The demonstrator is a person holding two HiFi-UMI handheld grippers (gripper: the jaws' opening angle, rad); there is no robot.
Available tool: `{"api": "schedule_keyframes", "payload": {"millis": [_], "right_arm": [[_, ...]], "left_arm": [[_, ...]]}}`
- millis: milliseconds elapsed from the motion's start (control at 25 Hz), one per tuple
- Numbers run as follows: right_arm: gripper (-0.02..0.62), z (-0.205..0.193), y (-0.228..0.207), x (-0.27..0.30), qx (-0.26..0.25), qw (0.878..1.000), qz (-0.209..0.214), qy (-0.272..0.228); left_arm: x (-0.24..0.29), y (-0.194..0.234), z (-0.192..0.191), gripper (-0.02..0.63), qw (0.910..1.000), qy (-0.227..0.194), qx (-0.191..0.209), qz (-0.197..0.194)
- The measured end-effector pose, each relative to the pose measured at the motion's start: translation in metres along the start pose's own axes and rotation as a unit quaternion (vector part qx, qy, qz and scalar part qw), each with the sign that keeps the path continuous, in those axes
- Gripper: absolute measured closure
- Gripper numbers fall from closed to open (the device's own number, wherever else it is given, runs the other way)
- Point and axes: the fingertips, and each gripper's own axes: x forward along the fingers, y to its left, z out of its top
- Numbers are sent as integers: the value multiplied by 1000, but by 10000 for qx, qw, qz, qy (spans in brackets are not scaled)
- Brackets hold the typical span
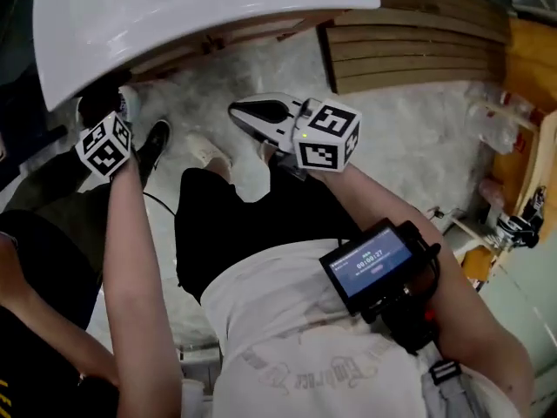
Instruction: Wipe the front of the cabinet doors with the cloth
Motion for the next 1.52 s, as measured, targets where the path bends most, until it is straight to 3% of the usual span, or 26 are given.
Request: {"api": "schedule_keyframes", "payload": {"millis": [160,400,600,840,1040,1320,1520], "right_arm": [[581,17,4,-33,166,9994,45,-290],[581,35,23,-35,-109,9990,149,-399],[581,29,21,-79,-379,9989,-218,-196],[581,56,17,-104,-765,9950,-528,-360],[581,87,41,-127,-1011,9915,-577,-586],[581,134,84,-141,-1500,9842,-475,-813],[581,153,98,-147,-1568,9818,-482,-955]], "left_arm": [[-19,-48,10,454,9999,-83,1,-142],[-53,-67,44,454,9957,-738,312,-470],[-106,-115,36,454,9916,-836,257,-958],[-183,-148,60,454,9801,-982,45,-1724],[-235,-179,84,454,9666,-1053,28,-2336],[-279,-186,144,454,9547,-1550,-200,-2533],[-295,-189,161,454,9497,-1589,-196,-2691]]}}
